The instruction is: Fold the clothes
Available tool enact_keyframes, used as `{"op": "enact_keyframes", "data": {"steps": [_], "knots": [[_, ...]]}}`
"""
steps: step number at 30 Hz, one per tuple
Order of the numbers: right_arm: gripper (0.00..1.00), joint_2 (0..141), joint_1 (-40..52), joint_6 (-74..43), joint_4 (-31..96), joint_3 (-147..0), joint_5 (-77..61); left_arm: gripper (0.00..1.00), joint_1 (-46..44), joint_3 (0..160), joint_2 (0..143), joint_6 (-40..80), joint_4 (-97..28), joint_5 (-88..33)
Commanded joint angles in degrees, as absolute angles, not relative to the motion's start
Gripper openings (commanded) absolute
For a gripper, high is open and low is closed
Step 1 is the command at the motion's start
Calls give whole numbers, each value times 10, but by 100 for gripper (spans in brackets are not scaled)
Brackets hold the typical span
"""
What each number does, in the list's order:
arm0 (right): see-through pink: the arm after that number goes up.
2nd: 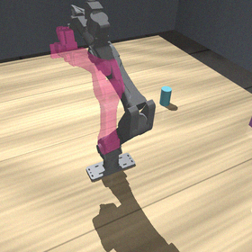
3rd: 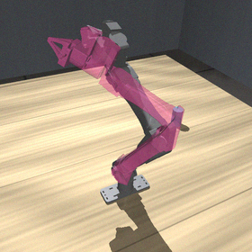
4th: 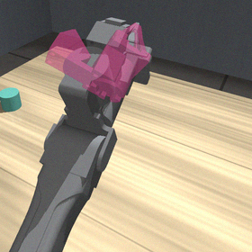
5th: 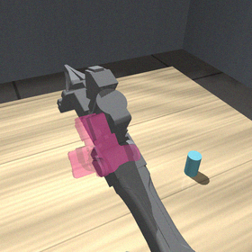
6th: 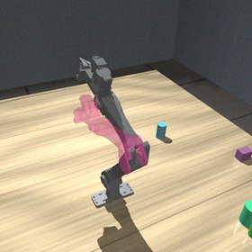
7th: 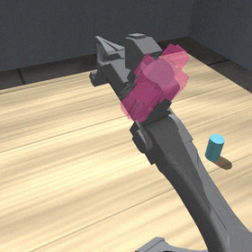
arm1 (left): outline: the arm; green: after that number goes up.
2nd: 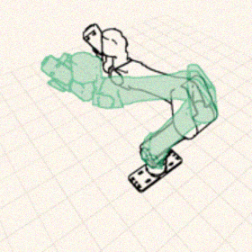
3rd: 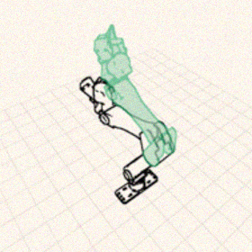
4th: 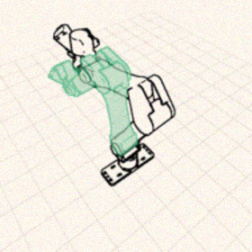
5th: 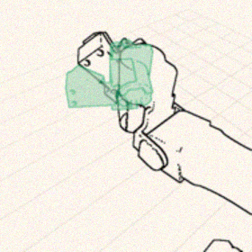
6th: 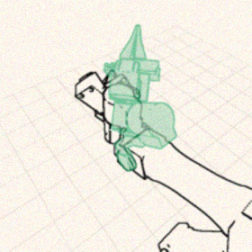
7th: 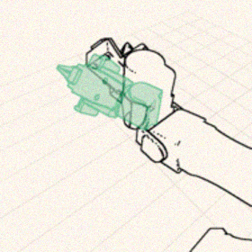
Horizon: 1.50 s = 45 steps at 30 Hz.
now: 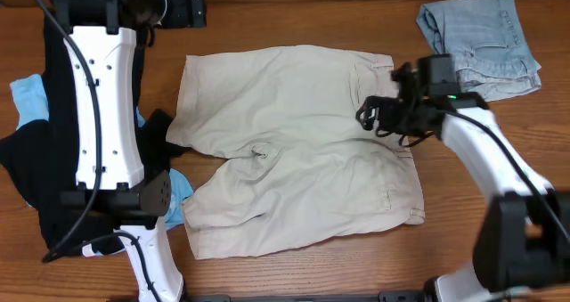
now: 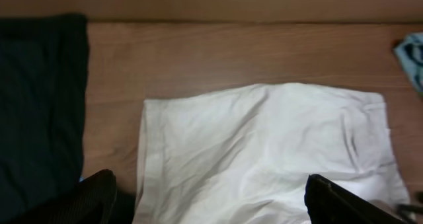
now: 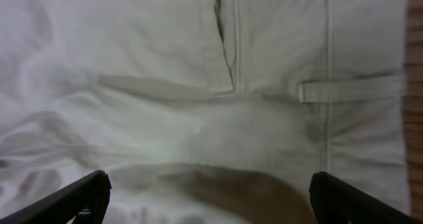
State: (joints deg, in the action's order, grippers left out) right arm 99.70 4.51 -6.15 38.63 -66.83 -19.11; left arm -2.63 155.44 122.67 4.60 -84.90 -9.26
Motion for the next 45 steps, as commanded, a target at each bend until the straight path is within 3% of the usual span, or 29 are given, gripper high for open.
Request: {"op": "enact_keyframes", "data": {"steps": [1,8,15,21,29,35,45], "knots": [[100,1058,49,-57,364,-679,-190,93,-32,1558,1227,21,-853,-130],[100,1125,49,-59,330,-679,-184,94,-41,1558,1227,4,-853,-128],[100,1155,21,-137,335,-679,-59,96,-42,1557,1228,1,-856,-114],[100,1155,-57,-134,343,-679,-82,98,-42,1557,1229,-1,-855,-78],[100,1154,-92,-133,335,-698,-96,100,-41,1557,1229,-3,-838,-51],[100,1103,-93,-133,480,-843,-121,100,-41,1577,1218,20,-806,-15],[100,875,-93,-134,761,-1098,-126,100,-41,1633,1098,78,-910,-14]]}}
